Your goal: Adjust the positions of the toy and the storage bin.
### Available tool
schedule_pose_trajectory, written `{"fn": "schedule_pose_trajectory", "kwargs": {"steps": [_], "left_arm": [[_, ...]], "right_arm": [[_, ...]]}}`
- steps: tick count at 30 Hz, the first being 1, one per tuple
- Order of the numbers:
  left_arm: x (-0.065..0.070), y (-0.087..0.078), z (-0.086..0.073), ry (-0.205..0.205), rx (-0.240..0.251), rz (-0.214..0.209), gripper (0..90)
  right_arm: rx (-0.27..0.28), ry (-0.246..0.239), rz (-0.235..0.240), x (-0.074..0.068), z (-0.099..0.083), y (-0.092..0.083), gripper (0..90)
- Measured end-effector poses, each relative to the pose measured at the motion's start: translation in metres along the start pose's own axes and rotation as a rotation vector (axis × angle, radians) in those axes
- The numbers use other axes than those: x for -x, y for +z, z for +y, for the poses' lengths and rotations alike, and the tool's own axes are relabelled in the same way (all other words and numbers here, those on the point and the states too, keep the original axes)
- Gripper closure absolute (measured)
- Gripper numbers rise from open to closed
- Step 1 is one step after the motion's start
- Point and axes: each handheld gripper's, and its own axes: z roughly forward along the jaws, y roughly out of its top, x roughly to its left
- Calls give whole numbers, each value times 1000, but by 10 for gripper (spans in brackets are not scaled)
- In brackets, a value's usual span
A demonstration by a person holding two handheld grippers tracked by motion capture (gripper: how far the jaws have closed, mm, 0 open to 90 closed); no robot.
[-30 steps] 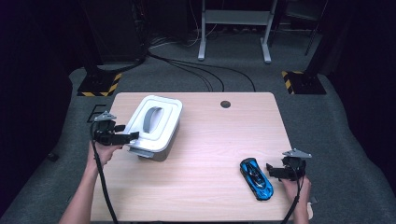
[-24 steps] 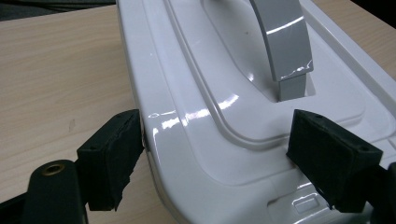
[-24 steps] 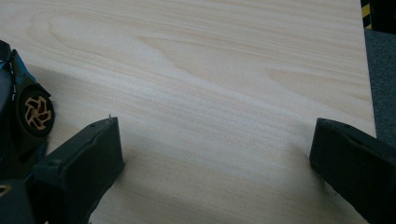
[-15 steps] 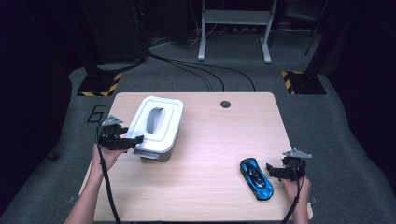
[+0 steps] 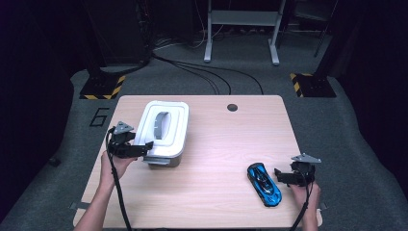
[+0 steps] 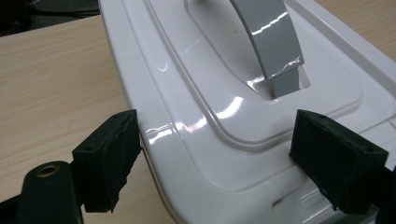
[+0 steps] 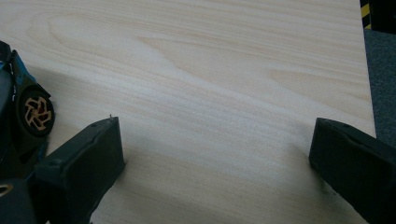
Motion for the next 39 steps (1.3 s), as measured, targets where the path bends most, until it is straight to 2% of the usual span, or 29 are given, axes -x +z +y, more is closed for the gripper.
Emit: {"fn": "schedule_pose_trajectory", "kwargs": {"steps": [5, 8, 12, 15, 19, 23, 30, 31, 32, 34, 37, 39], "left_arm": [[4, 2, 1, -16, -15, -13, 163], [8, 4, 2, -44, -23, -26, 163], [18, 7, 5, -45, -30, -28, 168], [26, 11, 8, -49, -32, -46, 168], [36, 15, 12, -27, -55, -50, 166], [47, 18, 15, -10, -54, -52, 158], [57, 19, 17, 11, -72, -49, 149], [59, 20, 17, 0, -66, -48, 149], [59, 19, 17, 16, -76, -48, 149], [62, 18, 16, 16, -69, -48, 151], [64, 12, 15, 40, -86, -76, 152], [66, 9, 14, 31, -74, -89, 153]], "right_arm": [[0, 0, 0, 0, 0, 0, 23], [0, 1, 0, 0, 0, 0, 23], [0, 1, 0, 0, 0, 0, 23], [0, 0, 0, 0, 0, 0, 23], [0, -1, 0, 0, 0, 0, 25], [1, -1, 1, 0, 0, 0, 26], [2, -1, 2, 0, 0, 0, 30], [2, -1, 2, 0, 0, 0, 30], [2, -1, 2, 0, 0, 0, 31], [3, -2, 2, 0, 0, 0, 31], [3, -1, 3, 0, 0, 0, 34], [3, -1, 3, 0, 0, 0, 34]]}}
